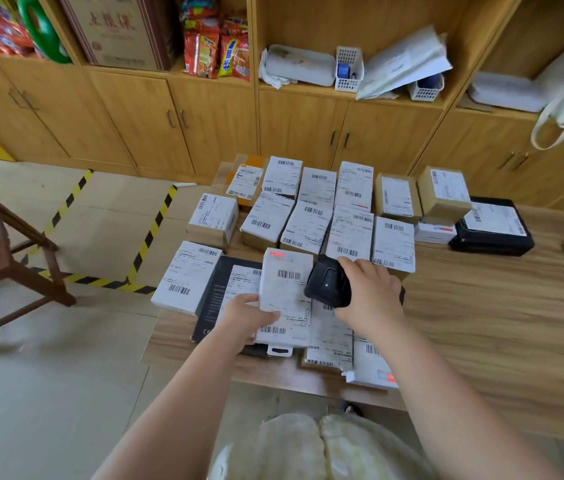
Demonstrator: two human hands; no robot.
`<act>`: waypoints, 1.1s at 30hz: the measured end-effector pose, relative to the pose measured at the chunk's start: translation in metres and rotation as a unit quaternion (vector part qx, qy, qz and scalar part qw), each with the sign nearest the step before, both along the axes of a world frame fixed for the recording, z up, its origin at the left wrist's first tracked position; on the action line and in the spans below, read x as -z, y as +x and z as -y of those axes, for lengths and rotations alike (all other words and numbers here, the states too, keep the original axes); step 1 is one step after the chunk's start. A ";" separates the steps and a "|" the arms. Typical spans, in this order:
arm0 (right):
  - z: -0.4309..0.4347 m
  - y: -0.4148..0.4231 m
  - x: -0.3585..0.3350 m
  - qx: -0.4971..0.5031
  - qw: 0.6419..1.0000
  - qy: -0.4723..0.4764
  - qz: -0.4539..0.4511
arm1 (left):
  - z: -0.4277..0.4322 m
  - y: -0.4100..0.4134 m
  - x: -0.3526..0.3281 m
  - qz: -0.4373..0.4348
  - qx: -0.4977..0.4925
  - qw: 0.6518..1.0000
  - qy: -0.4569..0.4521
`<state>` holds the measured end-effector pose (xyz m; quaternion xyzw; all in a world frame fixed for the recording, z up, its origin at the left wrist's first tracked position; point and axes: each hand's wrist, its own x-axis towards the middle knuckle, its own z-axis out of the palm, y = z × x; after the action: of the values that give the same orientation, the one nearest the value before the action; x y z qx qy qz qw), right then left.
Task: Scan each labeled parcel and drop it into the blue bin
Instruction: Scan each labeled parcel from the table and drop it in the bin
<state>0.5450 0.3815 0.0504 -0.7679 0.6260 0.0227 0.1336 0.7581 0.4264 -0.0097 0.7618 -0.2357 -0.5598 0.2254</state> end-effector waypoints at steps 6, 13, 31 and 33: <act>-0.007 0.006 -0.007 -0.014 0.997 -0.056 -0.042 | 0.003 0.005 -0.007 -0.004 -0.027 0.997 -0.074; -0.006 0.003 -0.010 -0.011 0.998 -0.056 -0.038 | 0.003 0.004 -0.015 0.009 -0.057 0.991 -0.122; -0.013 -0.042 -0.026 0.140 0.987 -0.049 0.068 | 0.036 -0.033 -0.048 -0.017 -0.046 0.982 -0.181; -0.015 -0.053 -0.031 0.188 0.975 -0.051 0.109 | 0.042 -0.046 -0.057 -0.063 -0.028 0.981 -0.183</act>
<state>0.4917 0.3962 0.0810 -0.6398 0.7416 -0.1183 0.1635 0.7121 0.3841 0.0470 0.6771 -0.2978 -0.5476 0.3912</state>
